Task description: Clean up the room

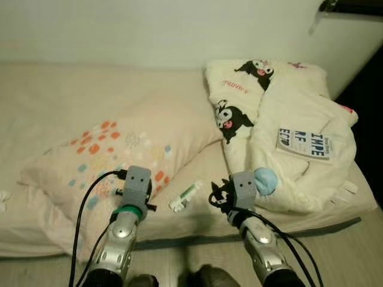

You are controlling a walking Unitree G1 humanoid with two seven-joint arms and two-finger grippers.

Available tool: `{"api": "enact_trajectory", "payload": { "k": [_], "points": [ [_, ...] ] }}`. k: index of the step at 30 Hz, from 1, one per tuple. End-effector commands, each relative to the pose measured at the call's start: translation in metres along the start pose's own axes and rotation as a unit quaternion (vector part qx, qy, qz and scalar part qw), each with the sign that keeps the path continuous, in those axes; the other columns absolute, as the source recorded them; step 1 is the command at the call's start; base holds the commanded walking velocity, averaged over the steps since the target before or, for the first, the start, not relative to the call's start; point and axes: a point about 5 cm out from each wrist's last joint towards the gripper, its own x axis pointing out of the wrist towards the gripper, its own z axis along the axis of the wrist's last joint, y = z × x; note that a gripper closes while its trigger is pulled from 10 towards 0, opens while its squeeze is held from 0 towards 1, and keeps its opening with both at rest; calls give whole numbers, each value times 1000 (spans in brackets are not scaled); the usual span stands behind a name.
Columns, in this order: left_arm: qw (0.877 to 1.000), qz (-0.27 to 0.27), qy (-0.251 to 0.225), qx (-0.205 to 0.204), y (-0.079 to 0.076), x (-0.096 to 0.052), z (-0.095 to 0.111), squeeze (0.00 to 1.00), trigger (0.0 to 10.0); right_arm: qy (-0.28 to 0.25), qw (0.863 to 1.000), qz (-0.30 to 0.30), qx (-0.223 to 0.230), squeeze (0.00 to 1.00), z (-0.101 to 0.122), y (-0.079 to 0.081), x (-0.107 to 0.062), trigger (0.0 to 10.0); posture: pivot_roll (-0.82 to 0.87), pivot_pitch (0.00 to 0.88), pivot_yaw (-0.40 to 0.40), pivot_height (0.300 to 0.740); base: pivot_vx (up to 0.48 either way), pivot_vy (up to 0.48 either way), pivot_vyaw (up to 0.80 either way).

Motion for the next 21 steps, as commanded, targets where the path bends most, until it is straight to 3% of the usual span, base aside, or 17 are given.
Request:
{"api": "enact_trajectory", "payload": {
  "k": [1, 4, 8, 21],
  "points": [
    [1000, -8, 28, 8, -1, -6, -14, 0, 10000, 14, 1000, 1, 5, 0, -7, 0, -4, 10000, -41, 34, -34, 740, 0, 0, 0],
    [995, -21, 48, 82, 5, -10, -26, 0, 10000, 16, 1000, 8, 7, 0, -8, 2, -4, 10000, -41, 34, -32, 740, 0, 0, 0],
    [990, -29, 63, 126, 8, -11, -33, 0, 10000, 18, 1000, 15, 11, 0, -8, 3, -4, 10000, -41, 34, -31, 740, 0, 0, 0],
    [991, -29, 59, 119, -1, -7, -28, 0, 10000, 19, 998, 50, 33, 0, -6, 17, 0, 10000, -27, 77, -3, 740, 0, 0, 0]
  ]
}}
